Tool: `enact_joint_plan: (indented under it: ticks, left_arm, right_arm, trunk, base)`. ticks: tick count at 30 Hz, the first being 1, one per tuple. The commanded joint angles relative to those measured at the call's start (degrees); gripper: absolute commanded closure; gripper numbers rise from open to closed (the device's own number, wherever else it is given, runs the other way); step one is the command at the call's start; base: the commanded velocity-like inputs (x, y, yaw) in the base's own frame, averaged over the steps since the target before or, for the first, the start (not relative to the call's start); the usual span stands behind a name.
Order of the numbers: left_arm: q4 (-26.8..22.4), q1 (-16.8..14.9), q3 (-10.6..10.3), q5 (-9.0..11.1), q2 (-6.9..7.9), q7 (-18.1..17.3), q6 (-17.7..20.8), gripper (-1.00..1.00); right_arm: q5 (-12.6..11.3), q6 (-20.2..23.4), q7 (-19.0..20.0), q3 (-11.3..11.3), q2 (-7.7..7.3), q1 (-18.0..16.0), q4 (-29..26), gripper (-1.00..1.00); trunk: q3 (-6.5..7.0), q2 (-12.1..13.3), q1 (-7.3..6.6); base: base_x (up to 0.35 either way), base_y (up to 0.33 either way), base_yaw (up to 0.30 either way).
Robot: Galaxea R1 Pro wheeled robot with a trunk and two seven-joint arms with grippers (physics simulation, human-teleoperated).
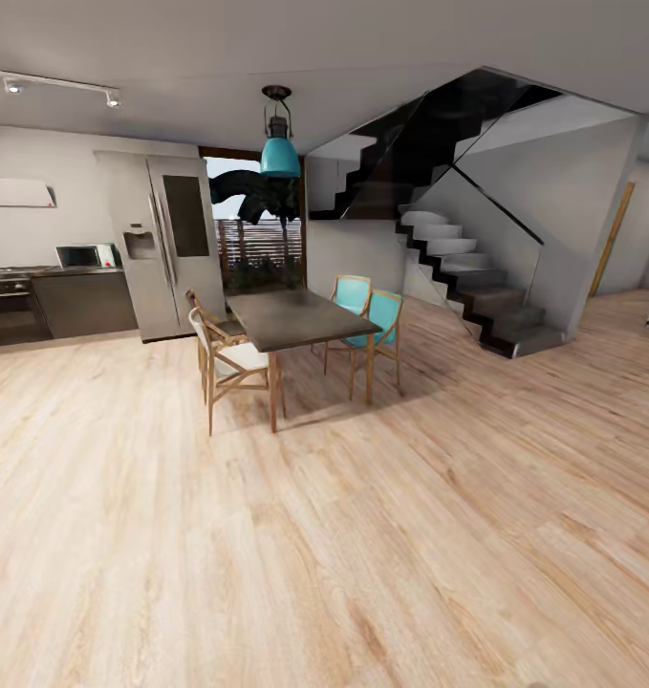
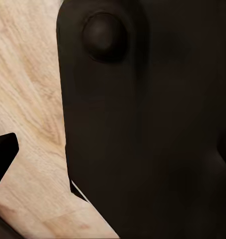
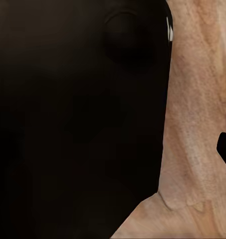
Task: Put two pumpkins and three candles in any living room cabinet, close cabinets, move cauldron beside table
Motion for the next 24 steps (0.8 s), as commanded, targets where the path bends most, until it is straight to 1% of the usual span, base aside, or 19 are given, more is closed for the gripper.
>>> enact_joint_plan:
  ticks: [1, 3, 6, 11, 15, 19, 24]
  left_arm:
    - [-0.3, 0.3, -0.1, -0.3, 0.33, 0.2, 0.3, -1.00]
    - [-1.0, 0.5, -0.1, -0.2, 0.98, 0.2, 0.7, -1.00]
    - [-1.9, 0.5, 0.0, -0.1, 1.29, 0.2, 0.5, -1.00]
    - [-3.2, 0.5, -0.1, 0.2, 1.71, 0.2, 0.5, -1.00]
    - [-3.4, 0.5, -0.1, 0.2, 1.82, 0.2, 0.5, -1.00]
    - [-3.6, 0.4, -0.1, 0.1, 1.84, 0.2, 0.5, -1.00]
    - [-3.6, 0.4, -0.1, 0.0, 1.78, 0.2, 0.5, -1.00]
  right_arm:
    - [0.3, 0.3, -0.3, 0.1, 0.09, -0.3, -0.3, -1.00]
    - [0.4, 0.4, -0.4, 0.1, 0.09, -1.0, -0.1, -1.00]
    - [0.1, 0.2, -0.4, 0.1, 0.09, -1.2, 0.0, -1.00]
    - [-0.3, -1.5, -0.4, 0.1, 0.09, -1.5, 0.1, -1.00]
    - [-0.3, -2.6, -0.4, 0.1, 0.09, -1.5, 0.1, -1.00]
    - [-0.3, -2.8, -0.3, 0.1, 0.09, -1.5, 0.1, -1.00]
    - [-0.1, -3.1, -0.3, 0.1, 0.11, -1.6, 0.1, -1.00]
  trunk:
    - [-0.04, 0.0, 0.00]
    - [-0.07, 0.0, 0.00]
    - [-0.11, 0.0, 0.00]
    - [-0.13, 0.0, 0.00]
    - [-0.13, 0.0, 0.00]
    - [-0.13, 0.0, 0.00]
    - [-0.13, 0.0, 0.00]
  base:
    - [-0.013, -0.035, 0.235]
    - [-0.008, -0.020, 0.176]
    - [-0.004, -0.011, 0.107]
    - [-0.001, -0.023, 0.015]
    - [0.000, -0.227, 0.002]
    - [0.000, -0.289, 0.017]
    - [-0.041, -0.300, 0.186]
